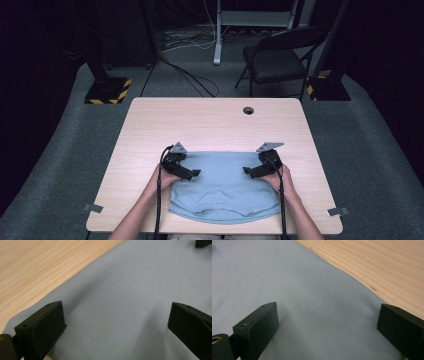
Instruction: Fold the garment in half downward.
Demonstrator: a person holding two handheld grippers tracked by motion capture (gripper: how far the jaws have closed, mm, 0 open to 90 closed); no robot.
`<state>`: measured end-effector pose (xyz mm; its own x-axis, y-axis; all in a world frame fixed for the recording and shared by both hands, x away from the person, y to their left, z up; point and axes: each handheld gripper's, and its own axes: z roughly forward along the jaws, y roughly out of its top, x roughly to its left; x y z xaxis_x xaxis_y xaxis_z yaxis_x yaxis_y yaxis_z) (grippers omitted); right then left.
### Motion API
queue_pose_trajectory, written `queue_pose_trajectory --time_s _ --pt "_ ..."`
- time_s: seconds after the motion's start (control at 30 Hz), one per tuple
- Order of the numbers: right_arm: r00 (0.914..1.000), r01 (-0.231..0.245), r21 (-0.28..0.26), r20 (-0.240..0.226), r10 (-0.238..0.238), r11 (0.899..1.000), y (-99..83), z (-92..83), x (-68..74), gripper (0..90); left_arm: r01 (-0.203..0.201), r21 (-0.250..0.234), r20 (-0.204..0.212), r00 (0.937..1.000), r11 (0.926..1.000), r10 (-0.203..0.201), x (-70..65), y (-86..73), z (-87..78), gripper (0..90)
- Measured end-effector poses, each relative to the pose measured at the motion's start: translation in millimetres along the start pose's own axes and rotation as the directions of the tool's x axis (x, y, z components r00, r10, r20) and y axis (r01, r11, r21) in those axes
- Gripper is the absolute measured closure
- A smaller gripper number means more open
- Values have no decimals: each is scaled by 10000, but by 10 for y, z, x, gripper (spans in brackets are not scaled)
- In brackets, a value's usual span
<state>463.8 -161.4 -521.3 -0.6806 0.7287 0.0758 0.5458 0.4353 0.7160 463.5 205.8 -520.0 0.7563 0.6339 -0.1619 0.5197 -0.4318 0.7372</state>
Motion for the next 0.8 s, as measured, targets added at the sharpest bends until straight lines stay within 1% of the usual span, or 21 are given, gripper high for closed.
queue_pose_trajectory --time_s 0.03,0.07,0.13,0.2,0.23,0.3,0.33,0.4,0.43,0.5,0.57,0.6,0.63,0.67,0.7,0.73,0.77,0.8 --pt "9999 -101 -82 7 101 9999 0 -27 -3 14 50 -94 -146 9999 9999 -52 -7 0 -42 2" --pt "9997 -248 -171 23 249 9995 -1 -71 -2 5 -24 -116 -313 9995 9999 20 -22 -3 -90 0" --pt "9997 -249 -307 75 252 9992 -13 -188 12 0 -110 -32 -450 9989 9999 108 -62 -33 -181 0" --pt "9996 -88 -234 281 94 9997 -54 -318 57 0 -284 193 -668 9973 9994 296 -125 -86 -257 0" --pt "9994 -15 -217 338 22 9998 -90 -382 89 0 -380 389 -666 9970 9985 405 -164 -119 -286 0" --pt "9986 238 -55 478 -235 9997 -188 -486 182 0 -561 595 -749 9954 9967 605 -269 -191 -341 0" --pt "9982 360 -26 475 -358 9993 -245 -532 237 0 -752 717 -750 9939 9946 806 -332 -224 -369 0" --pt "9980 519 17 349 -519 9986 -353 -604 363 2 -996 812 -639 9924 9917 1049 -478 -288 -399 1" --pt "9977 618 6 265 -618 9981 -401 -630 434 4 -1197 917 -558 9906 9886 1252 -555 -315 -401 1" --pt "9961 871 177 88 -872 9960 -481 -645 582 5 -1479 1111 -525 9866 9827 1544 -706 -368 -380 2" --pt "9937 1119 489 7 -1121 9925 -540 -627 703 4 -1714 1395 -364 9834 9753 1780 -820 -419 -335 1" --pt "9930 1180 652 -57 -1178 9909 -563 -612 741 3 -1909 1638 -510 9781 9678 2016 -858 -442 -309 0" --pt "9930 1180 652 -57 -1178 9909 -563 -612 741 3 -1909 1638 -510 9781 9678 2016 -858 -442 -309 0" --pt "9927 1203 855 -68 -1202 9890 -587 -594 766 2 -2050 1614 -687 9735 9654 2182 -882 -462 -302 0" --pt "9902 1388 835 32 -1396 9868 -637 -570 777 2 -1970 1587 -650 9757 9675 2094 -876 -471 -308 0" --pt "9902 1388 835 32 -1396 9868 -637 -570 777 2 -1899 1566 -576 9779 9692 2010 -864 -480 -316 0" --pt "9896 1430 826 38 -1438 9863 -643 -573 779 2 -1875 1457 -413 9799 9714 1953 -825 -506 -329 0" --pt "9886 1500 792 1 -1505 9855 -652 -576 776 2 -1953 1283 -244 9795 9723 1999 -796 -528 -342 0"
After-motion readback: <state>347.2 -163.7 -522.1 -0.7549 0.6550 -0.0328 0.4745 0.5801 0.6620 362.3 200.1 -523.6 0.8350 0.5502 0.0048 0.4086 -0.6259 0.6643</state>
